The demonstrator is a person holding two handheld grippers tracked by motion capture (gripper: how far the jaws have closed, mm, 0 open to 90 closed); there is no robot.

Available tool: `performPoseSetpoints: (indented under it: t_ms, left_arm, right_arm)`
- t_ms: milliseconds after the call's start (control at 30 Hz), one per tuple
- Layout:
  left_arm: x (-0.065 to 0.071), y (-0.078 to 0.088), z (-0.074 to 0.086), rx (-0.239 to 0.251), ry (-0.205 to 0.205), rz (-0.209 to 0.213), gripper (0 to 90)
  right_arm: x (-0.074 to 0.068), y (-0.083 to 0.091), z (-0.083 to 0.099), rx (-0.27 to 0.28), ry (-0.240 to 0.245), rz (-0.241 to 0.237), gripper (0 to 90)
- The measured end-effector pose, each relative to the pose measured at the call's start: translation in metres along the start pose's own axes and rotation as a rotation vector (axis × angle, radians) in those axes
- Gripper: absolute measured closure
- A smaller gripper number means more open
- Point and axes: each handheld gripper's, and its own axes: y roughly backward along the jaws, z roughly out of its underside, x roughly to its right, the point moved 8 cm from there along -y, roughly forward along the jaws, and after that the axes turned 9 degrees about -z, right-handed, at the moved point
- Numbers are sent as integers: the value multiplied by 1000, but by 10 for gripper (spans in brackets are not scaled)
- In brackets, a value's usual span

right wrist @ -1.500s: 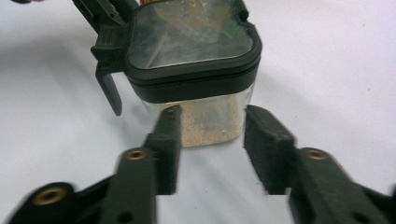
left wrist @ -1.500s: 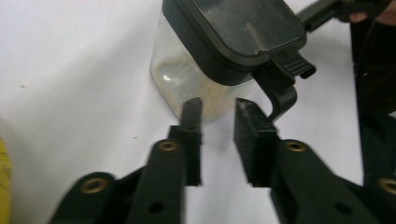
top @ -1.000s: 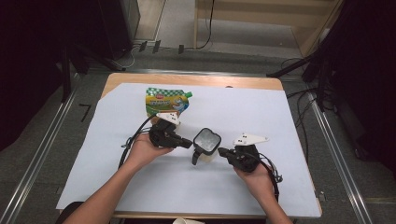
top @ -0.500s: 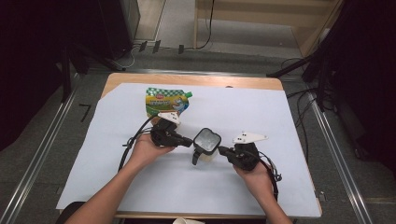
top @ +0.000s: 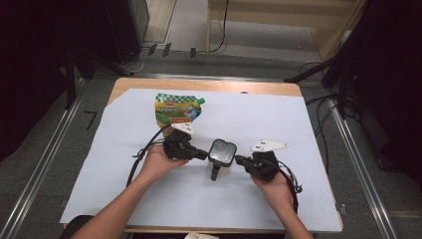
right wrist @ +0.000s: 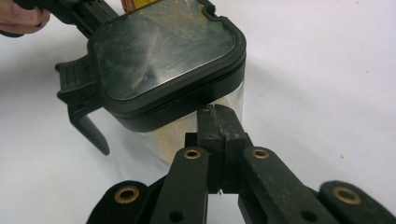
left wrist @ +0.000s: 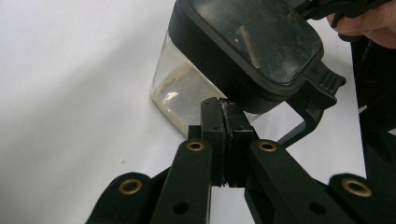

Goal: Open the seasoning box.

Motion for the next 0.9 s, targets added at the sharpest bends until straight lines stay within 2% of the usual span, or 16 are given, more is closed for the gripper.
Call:
performPoseSetpoints:
  t_ms: [567,700,900]
  left_arm:
    - [8,0,1,-9,-5,24,900]
    - [8,-1,1,-7,5,38,896]
    - [10,0,3,2,15,43,885]
  right_arm:
    - [10,-6,-6,11,-22,39,900]
    - [13,-9,-9,17,-35,50,900]
    - [16,-15,-13,22,-24,62,900]
